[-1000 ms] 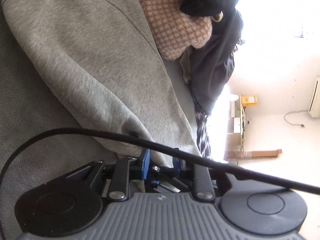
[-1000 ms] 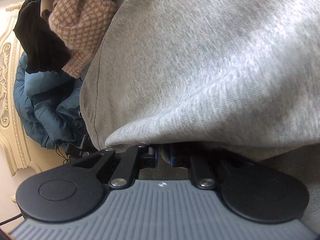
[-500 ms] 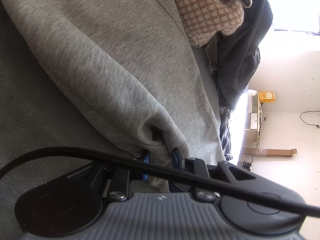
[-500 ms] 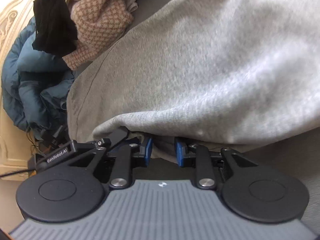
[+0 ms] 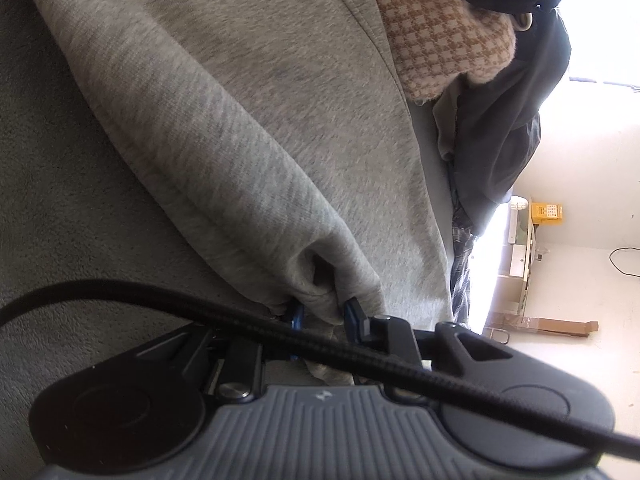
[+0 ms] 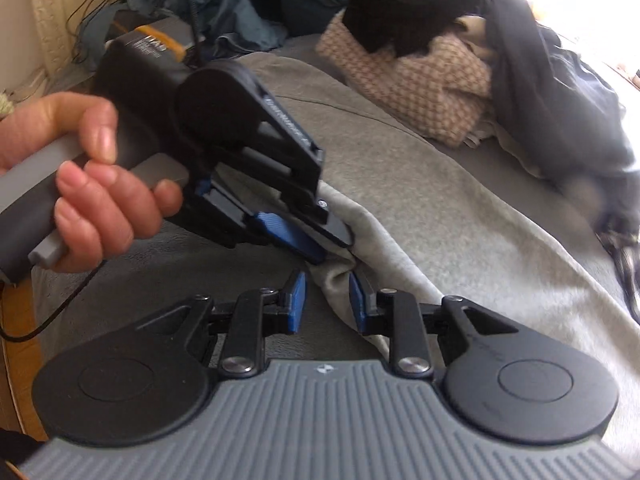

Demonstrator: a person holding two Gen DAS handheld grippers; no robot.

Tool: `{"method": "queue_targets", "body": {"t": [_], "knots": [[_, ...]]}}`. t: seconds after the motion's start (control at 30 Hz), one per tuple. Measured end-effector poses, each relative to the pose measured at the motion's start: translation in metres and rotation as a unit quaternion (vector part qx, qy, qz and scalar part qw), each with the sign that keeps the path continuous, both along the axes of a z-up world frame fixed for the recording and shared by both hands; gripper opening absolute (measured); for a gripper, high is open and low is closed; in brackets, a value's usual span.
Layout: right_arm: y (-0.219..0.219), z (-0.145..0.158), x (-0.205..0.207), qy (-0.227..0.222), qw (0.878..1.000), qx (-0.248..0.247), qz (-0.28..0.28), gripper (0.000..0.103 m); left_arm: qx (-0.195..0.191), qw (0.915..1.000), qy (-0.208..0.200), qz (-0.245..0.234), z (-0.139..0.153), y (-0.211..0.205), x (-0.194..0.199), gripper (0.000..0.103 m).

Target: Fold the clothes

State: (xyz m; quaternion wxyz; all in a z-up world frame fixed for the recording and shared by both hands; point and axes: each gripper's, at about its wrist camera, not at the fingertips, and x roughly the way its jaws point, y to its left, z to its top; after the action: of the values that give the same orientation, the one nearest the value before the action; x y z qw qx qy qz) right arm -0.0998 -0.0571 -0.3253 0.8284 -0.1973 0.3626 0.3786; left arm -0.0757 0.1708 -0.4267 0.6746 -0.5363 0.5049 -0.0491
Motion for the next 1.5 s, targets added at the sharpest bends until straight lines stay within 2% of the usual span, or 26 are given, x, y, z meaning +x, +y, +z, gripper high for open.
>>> {"method": "queue_targets", "body": {"t": [0.07, 0.13, 0.2, 0.3, 0.37, 0.63, 0.77, 0.87, 0.93, 1.1, 1.17, 1.2, 1.23, 1.37, 1.5], "knots": [[0.008, -0.009, 0.002, -0.003, 1.0, -0.01, 0.011, 0.021, 0.0, 1.0, -0.001, -0.001, 0.0, 0.0, 0.0, 0.024], [0.011, -0.024, 0.013, 0.003, 1.0, -0.025, -0.012, 0.02, 0.002, 1.0, -0.004, -0.005, 0.002, 0.0, -0.001, 0.023], [0.005, -0.033, 0.03, 0.029, 0.998, -0.013, -0.05, 0.013, 0.004, 0.9999, -0.01, -0.011, 0.004, 0.0, -0.003, 0.022], [-0.007, -0.036, 0.053, 0.082, 0.99, 0.03, -0.108, 0.013, 0.011, 0.9992, -0.028, -0.028, 0.012, 0.0, -0.008, 0.023], [-0.012, -0.036, 0.059, 0.102, 0.986, 0.046, -0.124, 0.013, 0.014, 0.9984, -0.034, -0.042, 0.014, -0.003, -0.009, 0.023], [-0.018, -0.034, 0.052, 0.103, 0.986, 0.043, -0.127, 0.013, 0.045, 0.9966, -0.003, -0.069, 0.0, -0.019, 0.004, 0.023], [-0.024, -0.02, 0.046, 0.084, 0.991, 0.02, -0.104, 0.015, 0.049, 0.9966, 0.002, -0.067, -0.003, -0.02, 0.006, 0.024], [-0.03, 0.007, 0.034, 0.03, 0.998, 0.023, -0.05, 0.018, 0.046, 0.9971, 0.006, -0.061, -0.005, -0.019, 0.005, 0.025], [-0.03, 0.02, 0.026, -0.016, 1.0, 0.01, -0.018, 0.027, 0.043, 0.9974, 0.009, -0.057, -0.007, -0.019, 0.004, 0.025], [-0.009, -0.012, 0.036, -0.047, 0.994, -0.083, 0.051, 0.029, 0.047, 0.9974, 0.009, -0.053, -0.007, -0.019, 0.001, 0.024], [-0.005, -0.021, 0.042, -0.051, 0.993, -0.095, 0.054, 0.027, 0.05, 0.9974, 0.007, -0.053, -0.007, -0.02, 0.0, 0.023], [-0.005, -0.024, 0.045, -0.051, 0.993, -0.097, 0.052, 0.013, 0.051, 0.9974, 0.007, -0.051, -0.008, -0.02, -0.001, 0.022], [-0.004, -0.027, 0.049, -0.051, 0.992, -0.099, 0.051, 0.006, 0.051, 0.9975, 0.008, -0.047, -0.008, -0.02, -0.003, 0.022], [-0.012, 0.004, 0.045, -0.078, 0.995, -0.055, 0.021, 0.005, 0.035, 0.999, 0.015, -0.024, -0.012, -0.018, -0.008, 0.021], [-0.014, 0.002, 0.027, -0.07, 0.994, -0.065, 0.047, 0.005, 0.002, 0.9995, 0.029, 0.008, -0.019, -0.012, -0.014, 0.021]]}}
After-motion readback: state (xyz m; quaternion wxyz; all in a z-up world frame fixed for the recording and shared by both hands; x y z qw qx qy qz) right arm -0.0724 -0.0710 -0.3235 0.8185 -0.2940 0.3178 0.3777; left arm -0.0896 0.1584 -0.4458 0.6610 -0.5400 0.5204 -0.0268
